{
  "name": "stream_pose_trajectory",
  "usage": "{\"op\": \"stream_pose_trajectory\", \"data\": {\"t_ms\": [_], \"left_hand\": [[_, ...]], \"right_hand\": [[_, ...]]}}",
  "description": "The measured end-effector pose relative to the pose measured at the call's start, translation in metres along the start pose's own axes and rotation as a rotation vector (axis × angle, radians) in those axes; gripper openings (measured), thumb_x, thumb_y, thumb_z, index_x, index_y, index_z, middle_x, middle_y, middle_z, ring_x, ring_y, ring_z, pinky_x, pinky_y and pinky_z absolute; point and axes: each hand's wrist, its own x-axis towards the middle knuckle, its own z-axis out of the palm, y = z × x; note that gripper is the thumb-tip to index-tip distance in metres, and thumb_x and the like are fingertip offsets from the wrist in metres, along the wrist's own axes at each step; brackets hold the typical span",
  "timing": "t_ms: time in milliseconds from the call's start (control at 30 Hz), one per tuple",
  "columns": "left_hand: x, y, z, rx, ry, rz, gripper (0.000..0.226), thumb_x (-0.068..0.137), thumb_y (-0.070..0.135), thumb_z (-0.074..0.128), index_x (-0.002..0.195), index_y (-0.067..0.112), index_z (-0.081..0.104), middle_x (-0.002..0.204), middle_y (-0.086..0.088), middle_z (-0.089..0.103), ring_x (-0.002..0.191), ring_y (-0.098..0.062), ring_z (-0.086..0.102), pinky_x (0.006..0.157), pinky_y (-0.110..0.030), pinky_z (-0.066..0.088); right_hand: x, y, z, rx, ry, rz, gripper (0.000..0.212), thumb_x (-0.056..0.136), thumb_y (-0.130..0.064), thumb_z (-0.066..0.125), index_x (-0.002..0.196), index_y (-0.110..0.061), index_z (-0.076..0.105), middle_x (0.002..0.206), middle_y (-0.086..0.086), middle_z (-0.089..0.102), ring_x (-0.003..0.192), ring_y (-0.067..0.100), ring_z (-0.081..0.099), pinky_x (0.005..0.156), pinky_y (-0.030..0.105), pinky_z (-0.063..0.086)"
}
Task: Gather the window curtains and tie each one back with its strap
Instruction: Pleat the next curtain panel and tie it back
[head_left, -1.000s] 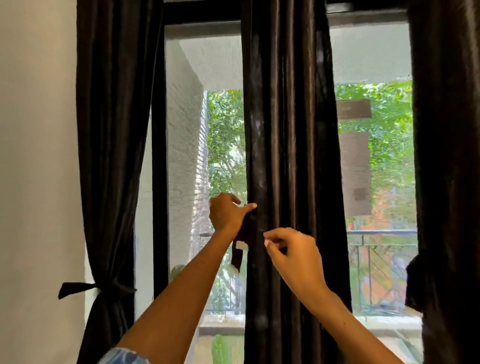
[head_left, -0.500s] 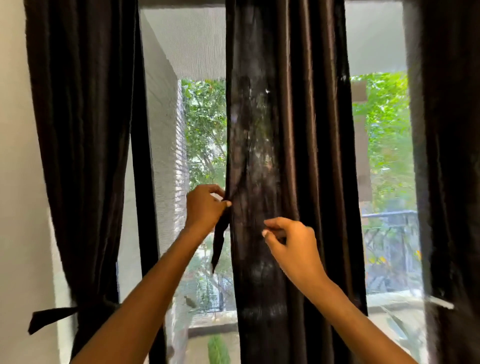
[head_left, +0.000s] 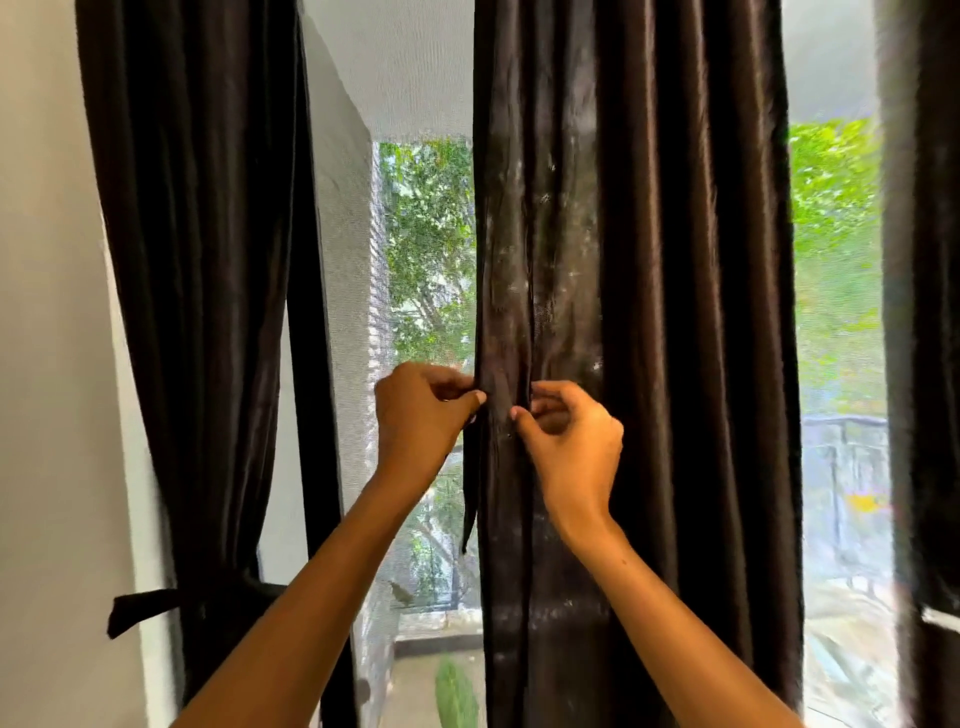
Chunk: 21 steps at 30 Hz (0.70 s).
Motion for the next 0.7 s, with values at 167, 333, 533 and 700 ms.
{"op": "stream_pose_trajectory", "data": {"t_ms": [167,333,533,700], "left_hand": [[-0.011,0.010,0.010,-0.034,-0.009,0.057,0.011,0.074,0.007,0.077,0.084,0.012,0.077,0.073,-0.002,0.073,0.063,-0.001,0.068,0.067,-0.020,0.056],[-0.017,0.010,0.017,-0.143,-0.015,0.008,0.008,0.082,0.016,0.072,0.088,0.015,0.077,0.080,-0.004,0.075,0.075,-0.010,0.072,0.078,-0.034,0.058],[-0.012,0.013,0.020,-0.018,0.069,0.033,0.010,0.071,0.016,0.081,0.079,0.012,0.076,0.069,-0.004,0.073,0.067,-0.014,0.071,0.072,-0.042,0.059],[-0.018,0.016,0.019,-0.025,0.062,0.041,0.014,0.071,0.017,0.081,0.082,0.011,0.076,0.071,-0.004,0.073,0.067,-0.015,0.071,0.074,-0.041,0.059]], "right_hand": [[-0.008,-0.001,-0.007,-0.041,-0.102,-0.309,0.037,0.071,0.004,0.068,0.104,-0.011,0.071,0.083,-0.002,0.058,0.068,0.007,0.053,0.063,0.016,0.044],[-0.003,0.003,-0.016,0.007,-0.197,-0.319,0.038,0.075,0.013,0.062,0.108,-0.003,0.070,0.082,-0.003,0.049,0.071,0.001,0.049,0.068,0.001,0.036],[-0.004,0.008,-0.032,-0.376,-0.152,-0.481,0.030,0.087,-0.022,0.066,0.116,-0.014,0.066,0.139,0.016,0.043,0.129,0.034,0.042,0.099,0.030,0.038],[0.005,0.006,-0.043,-0.257,-0.088,-0.057,0.099,0.084,-0.045,0.063,0.151,-0.014,-0.002,0.157,0.021,-0.010,0.146,0.034,-0.002,0.117,0.048,0.013]]}}
